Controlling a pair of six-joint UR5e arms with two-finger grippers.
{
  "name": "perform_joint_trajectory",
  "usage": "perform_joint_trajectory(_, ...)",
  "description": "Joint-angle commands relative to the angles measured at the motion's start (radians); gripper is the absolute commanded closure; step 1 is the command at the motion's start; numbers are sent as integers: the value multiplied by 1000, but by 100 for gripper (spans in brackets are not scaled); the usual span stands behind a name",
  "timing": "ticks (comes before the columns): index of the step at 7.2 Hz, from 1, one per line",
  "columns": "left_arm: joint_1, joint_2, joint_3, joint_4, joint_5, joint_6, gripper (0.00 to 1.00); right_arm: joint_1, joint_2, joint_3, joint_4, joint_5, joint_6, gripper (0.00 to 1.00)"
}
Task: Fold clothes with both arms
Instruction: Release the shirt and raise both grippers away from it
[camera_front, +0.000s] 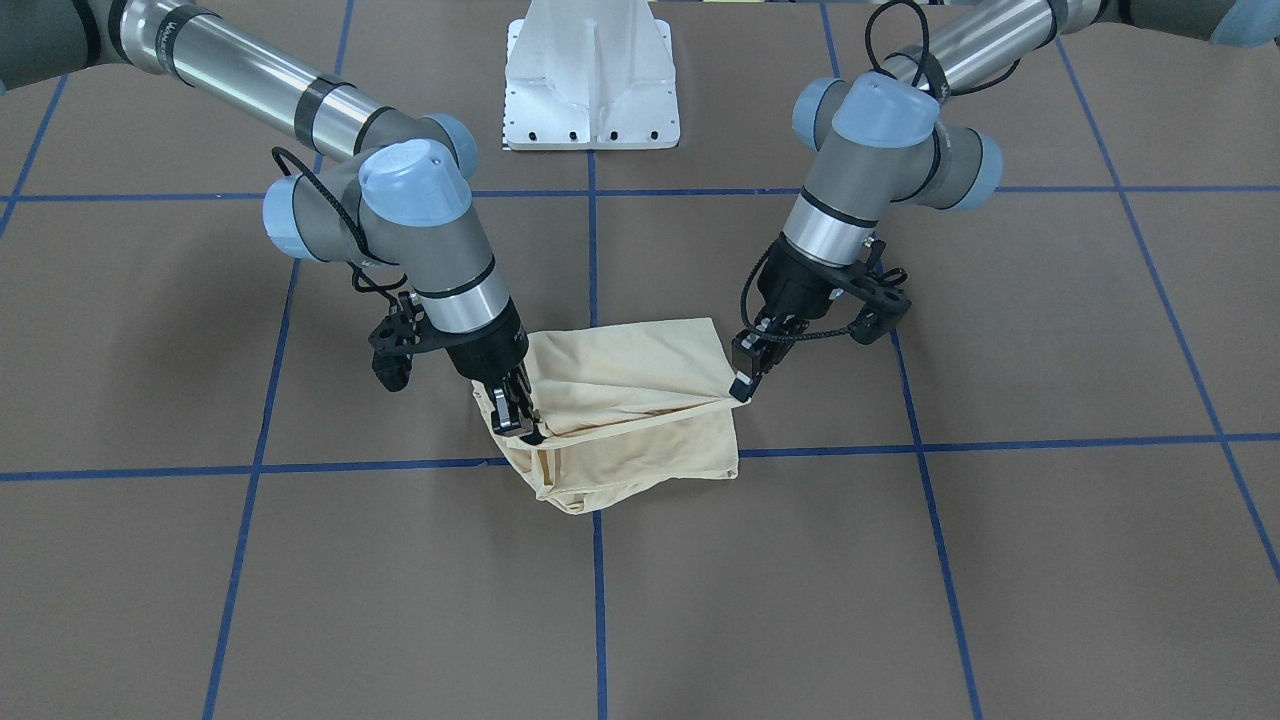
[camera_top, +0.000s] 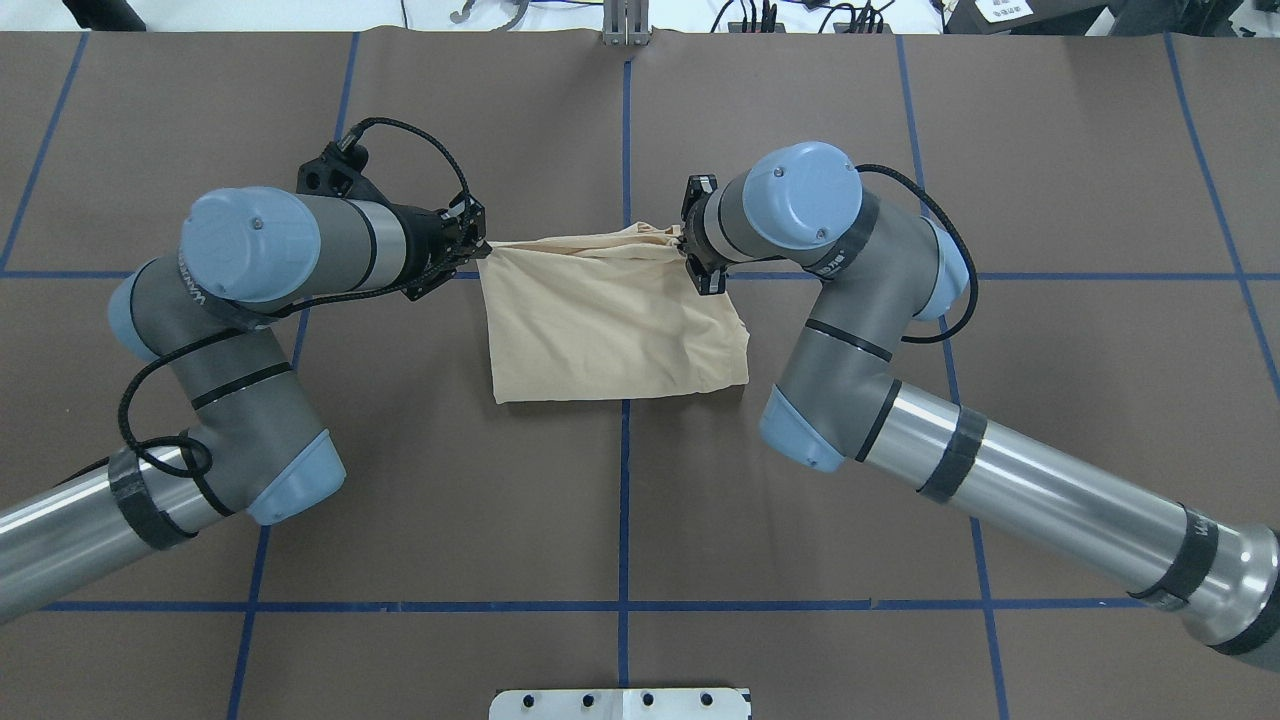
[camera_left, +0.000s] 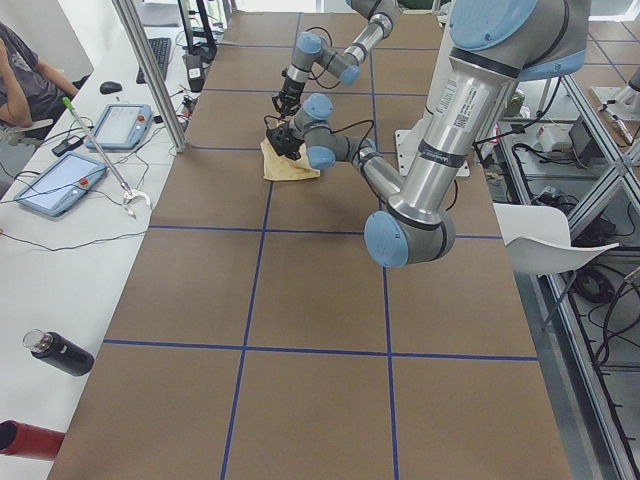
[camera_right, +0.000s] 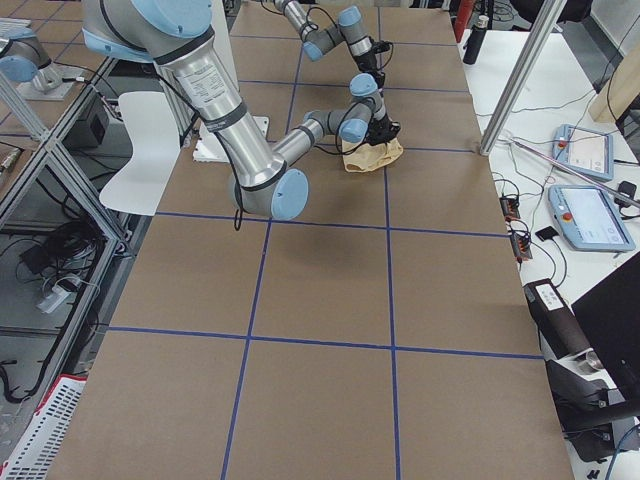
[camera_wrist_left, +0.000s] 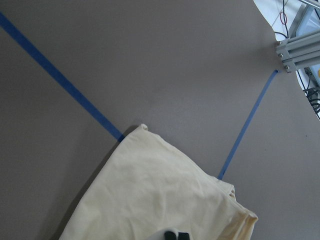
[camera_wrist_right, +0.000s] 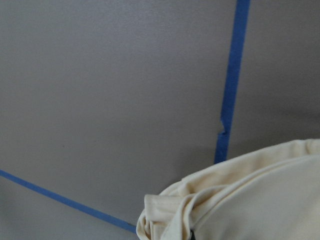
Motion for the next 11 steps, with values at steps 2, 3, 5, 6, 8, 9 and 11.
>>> perform_joint_trajectory(2,-34,-102,233,-95,6,10,77,38,109,-195,30,14,-38,34)
perform_joint_trajectory(3,-49,-103,262,-118,9,126,46,50,147,-256,30,1,-41,0)
perform_joint_trajectory(5,-112,-102,267,-120,-2,179,27,157,181,-295,47,42,-131,0)
perform_joint_trajectory(6,-146,-102,266,-121,-22,243,23,237,167,-301,45,145,-233,0)
perform_joint_trajectory(8,-221,-82,256,-117,-158,450,1,302,72,-292,42,185,-554,0)
perform_joint_trajectory(9,-264,-30,211,-108,-189,606,0,356,8,-271,37,261,-769,0)
perform_joint_trajectory(11,-380,97,143,-106,-322,977,0,543,-124,-260,27,531,-1329,0)
